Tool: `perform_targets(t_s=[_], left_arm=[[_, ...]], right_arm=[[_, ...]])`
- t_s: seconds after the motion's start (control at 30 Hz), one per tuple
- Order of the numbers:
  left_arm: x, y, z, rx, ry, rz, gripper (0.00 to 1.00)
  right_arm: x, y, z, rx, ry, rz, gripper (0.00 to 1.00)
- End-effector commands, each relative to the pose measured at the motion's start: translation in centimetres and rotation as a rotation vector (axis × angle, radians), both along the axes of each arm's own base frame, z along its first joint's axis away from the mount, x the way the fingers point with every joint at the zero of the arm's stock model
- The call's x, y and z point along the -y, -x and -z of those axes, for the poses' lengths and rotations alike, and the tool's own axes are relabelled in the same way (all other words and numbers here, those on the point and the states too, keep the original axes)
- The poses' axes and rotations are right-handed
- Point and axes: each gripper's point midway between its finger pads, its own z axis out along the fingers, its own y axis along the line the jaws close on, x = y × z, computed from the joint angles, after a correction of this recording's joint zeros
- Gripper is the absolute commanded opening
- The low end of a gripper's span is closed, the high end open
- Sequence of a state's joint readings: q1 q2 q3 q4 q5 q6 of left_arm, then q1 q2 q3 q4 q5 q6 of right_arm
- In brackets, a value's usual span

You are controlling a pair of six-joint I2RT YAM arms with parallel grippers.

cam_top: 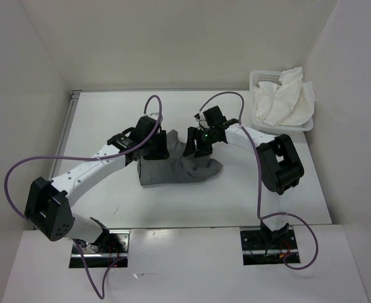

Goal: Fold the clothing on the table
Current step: Fold the skirt

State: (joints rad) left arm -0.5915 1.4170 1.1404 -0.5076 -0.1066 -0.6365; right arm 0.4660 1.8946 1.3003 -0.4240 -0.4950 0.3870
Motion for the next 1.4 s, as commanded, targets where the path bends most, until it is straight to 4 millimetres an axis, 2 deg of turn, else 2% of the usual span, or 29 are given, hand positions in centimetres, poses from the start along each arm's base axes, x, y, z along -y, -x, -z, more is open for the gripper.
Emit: perform_targets(t_s=[0.0, 0.07, 0.2, 0.27, 0.37, 0.4, 0.43, 0.47, 0.5, 0.53, 0.6, 0.7, 0.77, 0.8, 0.83, 0.87, 0.9, 0.93, 0.97, 1.0, 1.17, 1.23, 1.27, 1.3, 1.33, 1.37], left_arm=[[0.2, -0.2, -0.3, 0.017, 0.027, -0.014, 0.52], [0.1, 0.0, 0.0, 0.010, 0.022, -0.014, 0.52], [-0.1, -0.1, 0.4, 0.004, 0.010, -0.020, 0.52], [-0.1, -0.1, 0.4, 0.004, 0.010, -0.020, 0.52], [-0.1, -0.1, 0.4, 0.004, 0.010, -0.020, 0.52], [-0.1, -0.1, 0.4, 0.004, 0.010, -0.020, 0.52], [-0.1, -0.1, 0.4, 0.004, 0.010, -0.020, 0.52], [-0.1, -0.1, 0.4, 0.004, 0.010, -0.020, 0.52], [-0.1, -0.1, 0.4, 0.004, 0.010, -0.020, 0.52], [-0.2, 0.0, 0.8, -0.003, 0.005, -0.020, 0.52], [0.0, -0.1, 1.0, -0.003, 0.005, -0.020, 0.52], [0.1, -0.1, 1.3, -0.015, 0.006, -0.013, 0.52], [0.1, -0.1, 1.6, -0.023, 0.001, -0.013, 0.52], [0.1, -0.1, 1.6, -0.023, 0.001, -0.013, 0.52], [0.1, -0.1, 1.6, -0.023, 0.001, -0.013, 0.52], [0.2, -0.2, 1.5, -0.015, 0.006, -0.013, 0.52], [0.4, -0.1, 1.5, -0.019, 0.012, -0.007, 0.52], [0.4, -0.1, 1.5, -0.019, 0.012, -0.007, 0.52], [0.4, -0.2, 1.9, -0.028, 0.006, -0.007, 0.52], [0.6, -0.2, 1.7, -0.025, 0.018, 0.000, 0.52], [0.8, -0.1, 2.4, -0.046, 0.013, 0.006, 0.52], [0.8, -0.1, 2.4, -0.046, 0.013, 0.006, 0.52], [0.8, -0.1, 2.4, -0.046, 0.013, 0.006, 0.52], [0.8, -0.1, 2.1, -0.038, 0.018, 0.006, 0.52], [0.8, -0.1, 2.1, -0.035, 0.012, 0.013, 0.52], [0.8, -0.1, 2.1, -0.035, 0.012, 0.013, 0.52]], right_arm=[[-1.8, -1.8, -1.0, 0.043, -0.072, -0.034, 0.65], [-2.9, -1.3, -0.8, 0.034, -0.081, -0.057, 0.65], [-3.8, -0.7, 0.7, 0.006, -0.068, -0.079, 0.64], [-4.3, -0.8, 0.3, 0.021, -0.076, -0.089, 0.61], [-4.5, -0.6, 0.2, 0.011, -0.087, -0.089, 0.32], [-4.5, -0.7, -0.8, 0.029, -0.097, -0.090, 0.13], [-4.5, -0.7, -1.4, 0.042, -0.103, -0.090, 0.04], [-4.5, -0.9, -2.1, 0.056, -0.106, -0.078, 0.00], [-4.1, -1.0, -2.3, 0.075, -0.087, -0.060, 0.00], [-3.8, -1.1, -3.8, 0.108, -0.091, -0.042, 0.00], [-3.1, -1.4, -4.9, 0.145, -0.067, -0.002, 0.00], [-2.2, -0.5, -7.1, 0.162, -0.078, 0.046, 0.00], [-1.4, 0.7, -8.3, 0.163, -0.091, 0.091, 0.00], [-0.4, 1.3, -7.6, 0.154, -0.064, 0.126, 0.00], [-0.4, 2.0, -7.9, 0.153, -0.066, 0.135, 0.00], [0.1, 2.7, -9.3, 0.163, -0.089, 0.171, 0.00], [0.1, 4.2, -8.2, 0.139, -0.077, 0.172, 0.00], [0.4, 4.7, -8.7, 0.157, -0.074, 0.199, 0.00], [0.8, 5.8, -7.3, 0.115, -0.054, 0.233, 0.00], [0.4, 7.0, -6.7, 0.102, -0.039, 0.231, 0.00], [1.7, 10.7, -1.7, -0.035, 0.092, 0.356, 0.00], [1.3, 12.6, -0.9, -0.072, 0.132, 0.379, 0.00], [1.6, 13.2, -0.3, -0.087, 0.160, 0.393, 0.14], [1.3, 14.5, 0.2, -0.121, 0.170, 0.398, 0.23], [1.2, 14.8, 0.0, -0.123, 0.168, 0.407, 0.23], [2.2, 15.4, -0.2, -0.111, 0.193, 0.433, 0.23]])
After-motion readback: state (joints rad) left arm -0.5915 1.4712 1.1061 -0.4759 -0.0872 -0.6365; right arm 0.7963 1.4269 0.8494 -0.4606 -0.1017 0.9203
